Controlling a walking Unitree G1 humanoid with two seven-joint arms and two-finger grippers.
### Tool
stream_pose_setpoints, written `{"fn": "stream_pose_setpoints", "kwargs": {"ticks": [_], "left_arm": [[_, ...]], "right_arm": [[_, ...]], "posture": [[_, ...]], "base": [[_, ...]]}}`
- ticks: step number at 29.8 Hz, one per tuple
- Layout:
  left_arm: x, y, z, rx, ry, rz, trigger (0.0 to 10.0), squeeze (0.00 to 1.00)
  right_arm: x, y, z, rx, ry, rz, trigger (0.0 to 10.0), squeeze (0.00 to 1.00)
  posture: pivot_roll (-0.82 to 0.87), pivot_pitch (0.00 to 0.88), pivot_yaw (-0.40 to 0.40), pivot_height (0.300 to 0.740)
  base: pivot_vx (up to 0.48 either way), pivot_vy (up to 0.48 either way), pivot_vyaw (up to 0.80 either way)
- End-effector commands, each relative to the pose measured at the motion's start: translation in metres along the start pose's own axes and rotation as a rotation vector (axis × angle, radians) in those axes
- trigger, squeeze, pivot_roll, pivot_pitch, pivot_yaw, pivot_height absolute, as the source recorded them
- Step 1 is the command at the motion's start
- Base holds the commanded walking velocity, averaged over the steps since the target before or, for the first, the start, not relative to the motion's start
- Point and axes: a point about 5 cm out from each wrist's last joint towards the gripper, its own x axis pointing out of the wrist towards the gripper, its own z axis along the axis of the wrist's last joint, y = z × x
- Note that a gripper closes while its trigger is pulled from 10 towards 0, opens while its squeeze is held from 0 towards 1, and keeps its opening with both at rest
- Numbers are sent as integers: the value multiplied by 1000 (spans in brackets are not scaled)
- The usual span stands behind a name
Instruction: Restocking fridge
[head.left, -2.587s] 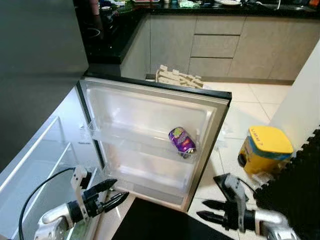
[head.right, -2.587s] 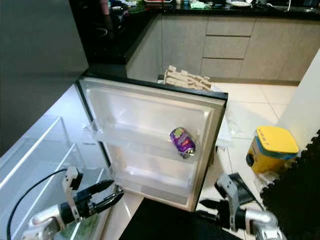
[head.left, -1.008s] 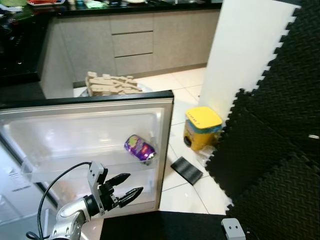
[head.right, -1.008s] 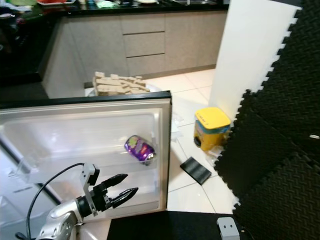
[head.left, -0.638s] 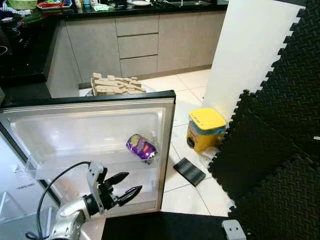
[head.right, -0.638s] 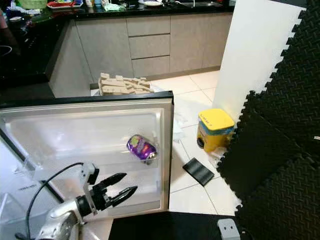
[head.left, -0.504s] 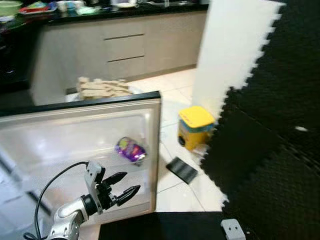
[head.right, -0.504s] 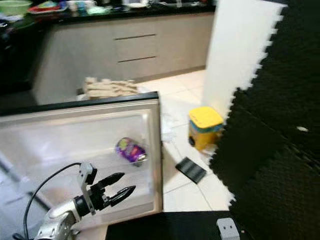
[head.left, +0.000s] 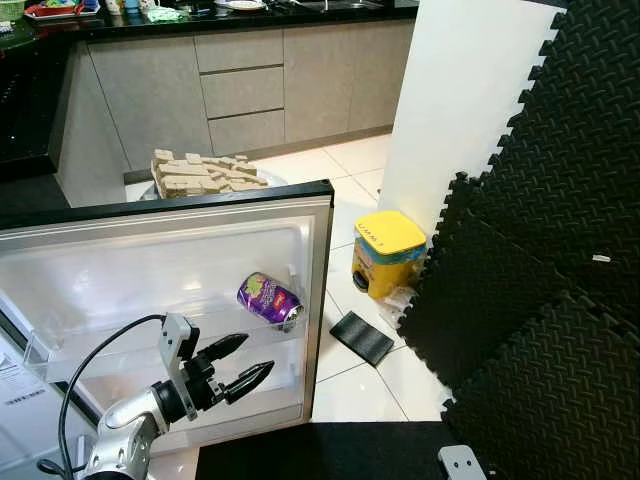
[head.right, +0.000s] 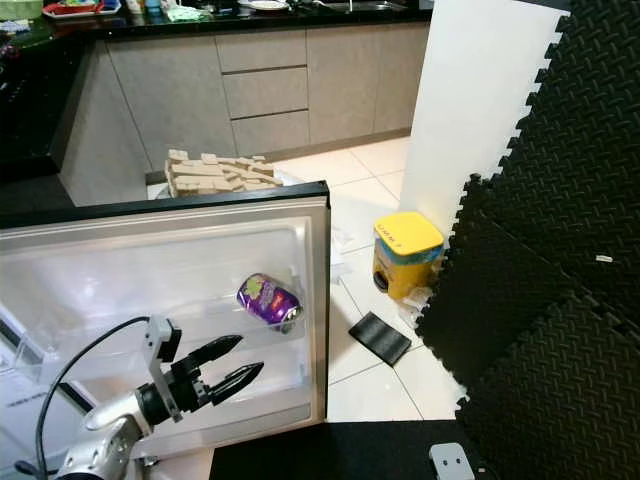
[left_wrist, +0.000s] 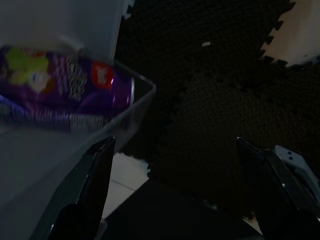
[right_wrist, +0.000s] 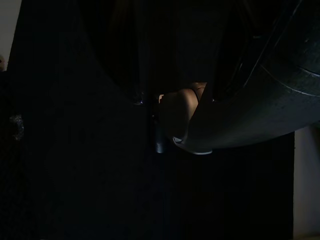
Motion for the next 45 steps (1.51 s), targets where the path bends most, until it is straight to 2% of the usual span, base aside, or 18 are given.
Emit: {"fn": "stream_pose_setpoints", "kwargs": {"ticks": [1,9,11,15,17,21,23,24,25,29,34,37,40,41,44,45], "left_arm": [[-2,1,8,17,-7,-18,10000,0],[4,-3,18,49,-23,-74,10000,0],[10,-5,27,94,-26,-93,10000,0],[13,-5,30,116,-25,-96,10000,0],[25,-4,40,193,-11,-87,10000,0],[32,-5,44,239,6,-90,10000,0],[41,-7,48,292,21,-101,10000,0],[41,-7,48,292,21,-101,10000,0],[51,-8,50,343,42,-93,10000,0],[61,-10,53,387,49,-85,10000,0],[72,-10,49,438,95,-48,10000,0],[74,-10,48,431,104,-39,10000,0],[86,-13,41,422,147,-8,10000,0],[86,-13,41,422,147,-8,10000,0],[99,-11,34,427,183,72,10000,0],[99,-11,34,427,183,72,10000,0]], "right_arm": [[-1,-4,2,-7,-10,-9,10000,0],[-1,-4,2,-11,-11,-9,10000,0],[-1,-4,3,-12,-10,-12,10000,0],[-1,-4,3,-13,-10,-13,10000,0],[-1,-4,3,-14,-10,-16,10000,0],[-1,-4,3,-15,-10,-17,10000,0],[-1,-4,3,-17,-11,-19,10000,0],[-1,-4,3,-17,-11,-19,10000,0],[0,-4,4,-20,-14,-21,10000,0],[0,-4,5,-22,-15,-24,10000,0],[0,-4,5,-26,-14,-25,10000,0],[0,-4,5,-28,-13,-24,10000,0],[0,-2,4,-31,-9,-22,10000,0],[0,-2,4,-31,-9,-22,10000,0],[0,-1,2,-34,-4,-21,10000,0],[0,-1,2,-34,-4,-21,10000,0]], "posture": [[-55,0,8,740],[-56,0,7,740],[-55,0,7,740],[-56,0,8,740],[-55,0,8,740],[-55,0,9,740],[-55,0,9,740],[-55,0,9,740],[-57,0,9,740],[-57,0,9,740],[-59,0,11,740],[-59,0,11,740],[-58,0,12,740],[-58,0,12,740],[-58,0,14,740],[-58,0,14,740]], "base": [[0,0,0],[0,0,0],[0,0,0],[0,0,0],[0,0,0],[0,0,0],[0,0,0],[0,0,0],[0,0,0],[0,0,0],[0,0,0],[0,0,0],[0,0,0],[0,0,0],[0,0,0],[0,0,0]]}}
